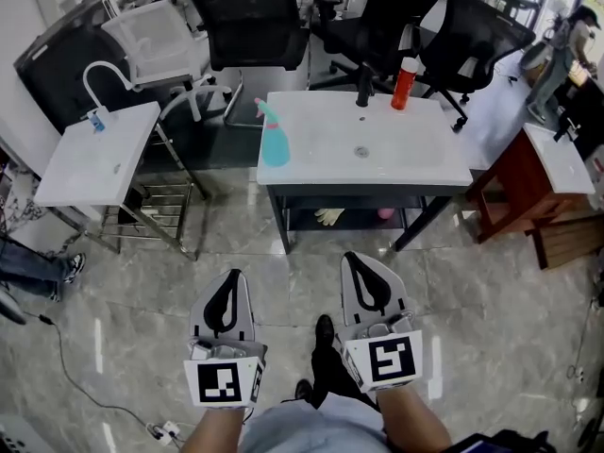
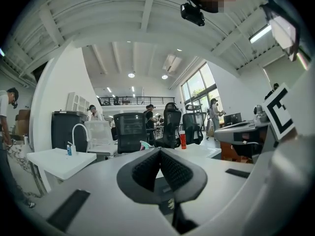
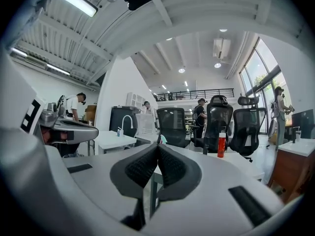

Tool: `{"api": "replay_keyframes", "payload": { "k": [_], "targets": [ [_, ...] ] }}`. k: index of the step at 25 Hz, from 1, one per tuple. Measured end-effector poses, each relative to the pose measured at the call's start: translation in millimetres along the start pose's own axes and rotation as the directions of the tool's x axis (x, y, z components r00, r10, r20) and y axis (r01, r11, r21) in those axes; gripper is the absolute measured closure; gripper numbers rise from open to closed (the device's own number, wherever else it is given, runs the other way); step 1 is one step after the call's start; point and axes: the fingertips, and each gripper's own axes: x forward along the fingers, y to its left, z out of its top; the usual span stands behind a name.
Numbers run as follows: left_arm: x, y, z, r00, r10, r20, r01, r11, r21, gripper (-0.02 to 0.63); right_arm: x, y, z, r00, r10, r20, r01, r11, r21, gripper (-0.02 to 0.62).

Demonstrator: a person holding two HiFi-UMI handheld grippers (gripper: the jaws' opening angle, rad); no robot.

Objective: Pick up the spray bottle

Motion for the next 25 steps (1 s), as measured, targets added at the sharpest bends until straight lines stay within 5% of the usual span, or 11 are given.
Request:
{"api": "replay_keyframes", "payload": {
  "k": [11, 25],
  "targets": [
    [140.6, 5.4, 33.9, 0.999, 0.041, 0.009, -0.042, 0.998, 0.038, 0.588, 125.7, -76.9, 28.0, 0.995, 0.076, 0.070, -0.077, 0.997, 0.006, 0.580],
    [181.5, 40.0, 60.9, 0.987, 0.146, 0.067, -0.147, 0.989, 0.022, 0.589, 193.6, -75.8, 47.6, 0.975, 0.211, 0.066, -0.210, 0.977, -0.023, 0.579]
  ]
}}
